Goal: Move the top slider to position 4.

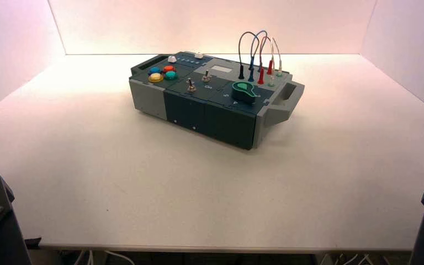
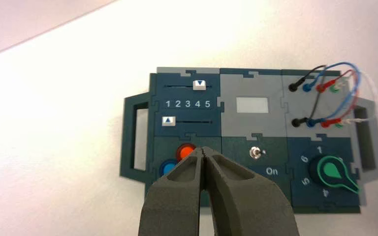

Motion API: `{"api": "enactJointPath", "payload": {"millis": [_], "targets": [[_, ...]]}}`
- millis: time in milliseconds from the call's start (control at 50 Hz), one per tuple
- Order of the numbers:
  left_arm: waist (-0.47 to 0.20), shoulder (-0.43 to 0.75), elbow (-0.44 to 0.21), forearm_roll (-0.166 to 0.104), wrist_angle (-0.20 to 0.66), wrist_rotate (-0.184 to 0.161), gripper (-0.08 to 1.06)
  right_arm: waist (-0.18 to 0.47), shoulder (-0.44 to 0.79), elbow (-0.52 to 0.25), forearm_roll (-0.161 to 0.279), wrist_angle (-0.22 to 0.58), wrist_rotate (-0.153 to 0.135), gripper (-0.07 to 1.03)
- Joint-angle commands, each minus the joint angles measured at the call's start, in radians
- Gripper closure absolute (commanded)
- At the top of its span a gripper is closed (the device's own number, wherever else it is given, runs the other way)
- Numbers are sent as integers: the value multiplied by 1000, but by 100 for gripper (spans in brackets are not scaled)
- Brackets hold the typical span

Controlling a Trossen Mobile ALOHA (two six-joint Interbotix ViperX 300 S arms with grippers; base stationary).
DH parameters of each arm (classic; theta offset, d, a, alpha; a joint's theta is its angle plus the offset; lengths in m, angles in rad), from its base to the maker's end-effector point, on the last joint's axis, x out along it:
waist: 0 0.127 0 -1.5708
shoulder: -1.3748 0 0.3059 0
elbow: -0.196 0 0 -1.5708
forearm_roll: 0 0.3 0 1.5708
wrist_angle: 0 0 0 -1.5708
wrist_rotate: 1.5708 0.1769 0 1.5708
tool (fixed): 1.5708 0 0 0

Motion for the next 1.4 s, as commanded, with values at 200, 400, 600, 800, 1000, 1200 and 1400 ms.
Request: {"api": "enactJointPath", "payload": {"millis": [200,400,600,800,1000,1200,1400], "targets": [[-11,160,-181,-2,49,48,101,44,58,12,6,-83,-40,98],[-21,229,-259,-2,127,57,101,61,87,6,6,-84,-51,98],[-41,279,-305,-2,138,57,101,64,104,6,6,-89,-51,98],[-48,371,-376,-38,164,48,101,64,112,20,6,-127,-51,98],[-48,445,-476,-52,201,48,101,64,117,21,6,-129,-51,98],[-48,495,-554,-58,267,49,101,64,123,21,5,-129,-51,98],[-48,529,-586,-64,291,48,101,64,126,21,3,-132,-51,98]]}}
